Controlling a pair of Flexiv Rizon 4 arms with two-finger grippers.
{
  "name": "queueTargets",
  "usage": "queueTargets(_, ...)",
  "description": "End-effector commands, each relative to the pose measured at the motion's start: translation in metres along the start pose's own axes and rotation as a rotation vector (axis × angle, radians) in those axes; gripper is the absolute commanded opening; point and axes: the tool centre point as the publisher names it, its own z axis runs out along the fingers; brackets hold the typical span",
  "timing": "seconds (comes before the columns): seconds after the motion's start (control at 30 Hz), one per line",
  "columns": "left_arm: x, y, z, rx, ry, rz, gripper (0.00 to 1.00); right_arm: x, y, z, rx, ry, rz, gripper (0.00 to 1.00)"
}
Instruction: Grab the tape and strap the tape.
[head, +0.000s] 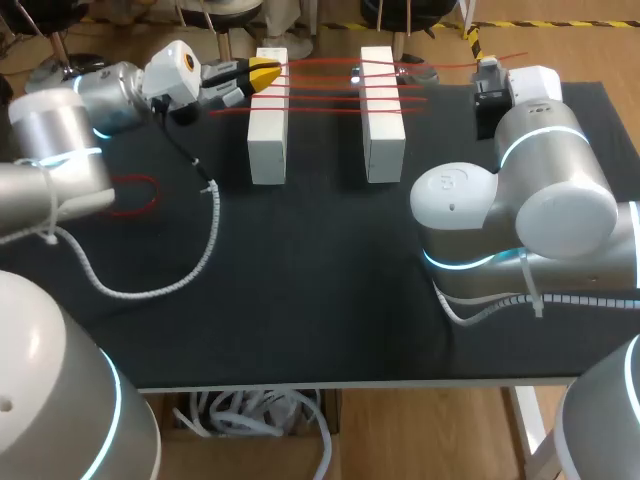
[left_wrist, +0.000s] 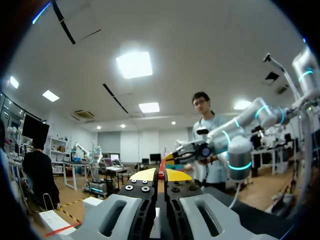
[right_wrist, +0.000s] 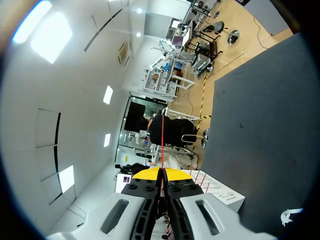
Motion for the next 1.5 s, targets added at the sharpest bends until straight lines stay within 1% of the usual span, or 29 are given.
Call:
queueTargets(0.03, 0.01, -0.019, 0.0, -0.794, -0.079, -0.047, 0.0, 0.002, 0.002, -0.001, 0.004, -0.006, -0.001, 0.0)
queueTargets(0.13, 0.01, -0.024, 0.004, -1.036, -0.075, -0.013, 0.0, 0.002, 0.002, -0.001, 0.004, -0.006, -0.001, 0.0)
queueTargets(0.2, 0.007, -0.027, 0.009, -1.174, -0.066, 0.017, 0.0, 0.002, 0.002, -0.001, 0.004, -0.006, -0.001, 0.0)
queueTargets(0.27, 0.004, -0.03, 0.016, -1.308, -0.034, 0.056, 0.0, 0.002, 0.002, -0.001, 0.004, -0.006, -0.001, 0.0)
queueTargets(0.37, 0.0, -0.028, 0.023, -1.452, 0.011, 0.103, 0.0, 0.002, 0.002, -0.001, 0.004, -0.006, -0.001, 0.0)
queueTargets(0.4, -0.002, -0.026, 0.025, -1.488, 0.028, 0.107, 0.0, 0.002, 0.002, -0.001, 0.004, -0.006, -0.001, 0.0)
queueTargets(0.5, -0.01, -0.021, 0.03, -1.559, 0.077, 0.117, 0.0, 0.002, 0.002, -0.001, 0.004, -0.006, -0.001, 0.0)
queueTargets(0.63, -0.016, -0.012, 0.035, -1.632, 0.157, 0.124, 0.0, 0.002, 0.002, -0.001, 0.004, -0.006, -0.001, 0.0)
queueTargets(0.7, -0.017, -0.008, 0.039, -1.68, 0.216, 0.122, 0.0, 0.002, 0.002, -0.001, 0.004, -0.006, -0.001, 0.0)
queueTargets(0.8, -0.016, 0.0, 0.044, -1.72, 0.29, 0.101, 0.0, 0.002, 0.002, -0.001, 0.004, -0.006, -0.001, 0.0)
queueTargets(0.83, -0.015, 0.003, 0.044, -1.727, 0.309, 0.081, 0.0, 0.002, 0.002, -0.001, 0.004, -0.006, -0.001, 0.0)
queueTargets(0.93, -0.014, 0.011, 0.049, -1.779, 0.382, 0.053, 0.0, 0.002, 0.002, -0.001, 0.004, -0.006, -0.001, 0.0)
queueTargets(1.03, -0.013, 0.018, 0.057, -1.813, 0.424, 0.042, 0.0, 0.002, 0.002, -0.001, 0.004, -0.006, -0.001, 0.0)
queueTargets(1.1, -0.014, 0.022, 0.06, -1.83, 0.422, 0.032, 0.0, 0.002, 0.002, -0.001, 0.004, -0.006, -0.001, 0.0)
queueTargets(1.17, -0.014, 0.022, 0.063, -1.81, 0.381, 0.007, 0.0, 0.002, 0.002, -0.001, 0.004, -0.006, -0.001, 0.0)
queueTargets(1.2, -0.015, 0.021, 0.064, -1.766, 0.349, 0.021, 0.0, 0.002, 0.002, -0.001, 0.004, -0.006, -0.001, 0.0)
queueTargets(1.23, -0.014, 0.019, 0.064, -1.705, 0.306, 0.014, 0.0, 0.002, 0.002, -0.001, 0.004, -0.006, -0.001, 0.0)
queueTargets(1.5, -0.014, 0.019, 0.064, -1.705, 0.306, 0.014, 0.0, 0.002, 0.002, -0.001, 0.004, -0.006, -0.001, 0.0)
